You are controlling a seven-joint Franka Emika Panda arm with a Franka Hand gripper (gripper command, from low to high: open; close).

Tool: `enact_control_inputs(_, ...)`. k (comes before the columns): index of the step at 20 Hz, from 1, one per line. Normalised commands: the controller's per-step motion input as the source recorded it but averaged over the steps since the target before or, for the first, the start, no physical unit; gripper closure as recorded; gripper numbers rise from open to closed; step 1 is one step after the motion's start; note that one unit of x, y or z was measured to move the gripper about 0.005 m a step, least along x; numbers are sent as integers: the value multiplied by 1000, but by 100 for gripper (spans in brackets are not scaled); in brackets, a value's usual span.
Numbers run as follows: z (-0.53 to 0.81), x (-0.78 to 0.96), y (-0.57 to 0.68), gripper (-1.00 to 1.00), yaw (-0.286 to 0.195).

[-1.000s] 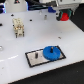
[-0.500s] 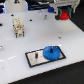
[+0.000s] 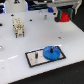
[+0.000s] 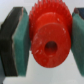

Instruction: Insert the blue gear onto the right peg, followed by the red gear

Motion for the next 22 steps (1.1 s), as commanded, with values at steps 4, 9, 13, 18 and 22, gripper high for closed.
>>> enact_control_inputs(4, 253, 801, -159, 100, 0)
enact_control_inputs(9, 170, 776, -203, 100, 0)
enact_control_inputs(13, 106, 735, -247, 100, 0)
enact_control_inputs(18, 31, 649, -250, 100, 0)
enact_control_inputs(22, -3, 558, -242, 100, 0)
